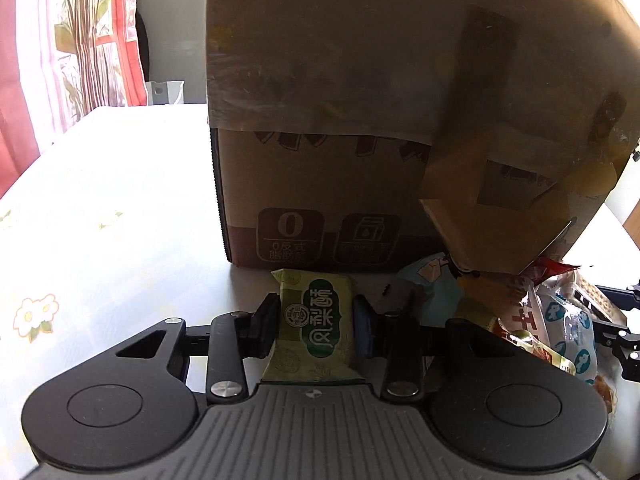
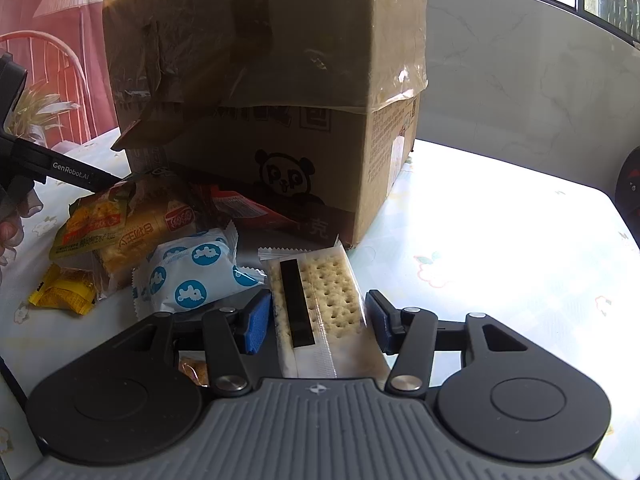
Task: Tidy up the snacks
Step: 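Grasp the green packet with left tool while right tool grasps the cracker packet, then lift both packets over the box and open both tools to drop them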
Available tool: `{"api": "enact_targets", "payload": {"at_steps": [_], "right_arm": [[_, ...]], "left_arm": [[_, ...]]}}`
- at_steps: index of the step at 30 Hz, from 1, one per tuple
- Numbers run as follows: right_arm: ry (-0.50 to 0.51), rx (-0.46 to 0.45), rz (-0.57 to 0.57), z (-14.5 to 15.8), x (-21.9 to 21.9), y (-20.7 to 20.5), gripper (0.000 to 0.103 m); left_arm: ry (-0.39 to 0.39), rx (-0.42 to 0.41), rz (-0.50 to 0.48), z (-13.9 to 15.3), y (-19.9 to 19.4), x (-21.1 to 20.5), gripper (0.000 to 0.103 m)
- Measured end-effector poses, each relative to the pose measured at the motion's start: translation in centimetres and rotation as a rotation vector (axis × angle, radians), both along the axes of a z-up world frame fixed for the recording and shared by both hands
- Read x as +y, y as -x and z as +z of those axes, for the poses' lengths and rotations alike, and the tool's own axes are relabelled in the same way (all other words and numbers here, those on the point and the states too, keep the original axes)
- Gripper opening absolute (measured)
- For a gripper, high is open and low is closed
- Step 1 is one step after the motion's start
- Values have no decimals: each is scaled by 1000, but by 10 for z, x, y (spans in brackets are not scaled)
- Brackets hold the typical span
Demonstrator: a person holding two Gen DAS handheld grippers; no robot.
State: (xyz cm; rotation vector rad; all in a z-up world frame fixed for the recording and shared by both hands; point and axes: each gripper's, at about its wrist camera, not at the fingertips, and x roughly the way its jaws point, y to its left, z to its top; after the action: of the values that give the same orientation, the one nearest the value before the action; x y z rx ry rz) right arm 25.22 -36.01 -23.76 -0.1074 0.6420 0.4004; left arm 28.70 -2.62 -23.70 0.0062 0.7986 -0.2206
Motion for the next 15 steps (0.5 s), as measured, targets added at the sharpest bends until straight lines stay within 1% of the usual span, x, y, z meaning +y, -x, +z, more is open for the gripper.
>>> {"api": "enact_targets", "payload": {"at_steps": [4, 8, 13, 15], "right_arm": [[1, 0, -1, -1, 1, -1, 54], [5, -4, 0, -1, 1, 0, 54], [-1, -4, -11, 1, -2, 1, 52], [-25, -17, -45, 6, -7, 4, 52]], "left_arm": [[6, 8, 21, 0, 7, 7, 41], [16, 9, 49, 9, 19, 21, 41], [39, -10, 85, 26, 28, 34, 41], [51, -27, 95, 37, 30, 42, 41]]}}
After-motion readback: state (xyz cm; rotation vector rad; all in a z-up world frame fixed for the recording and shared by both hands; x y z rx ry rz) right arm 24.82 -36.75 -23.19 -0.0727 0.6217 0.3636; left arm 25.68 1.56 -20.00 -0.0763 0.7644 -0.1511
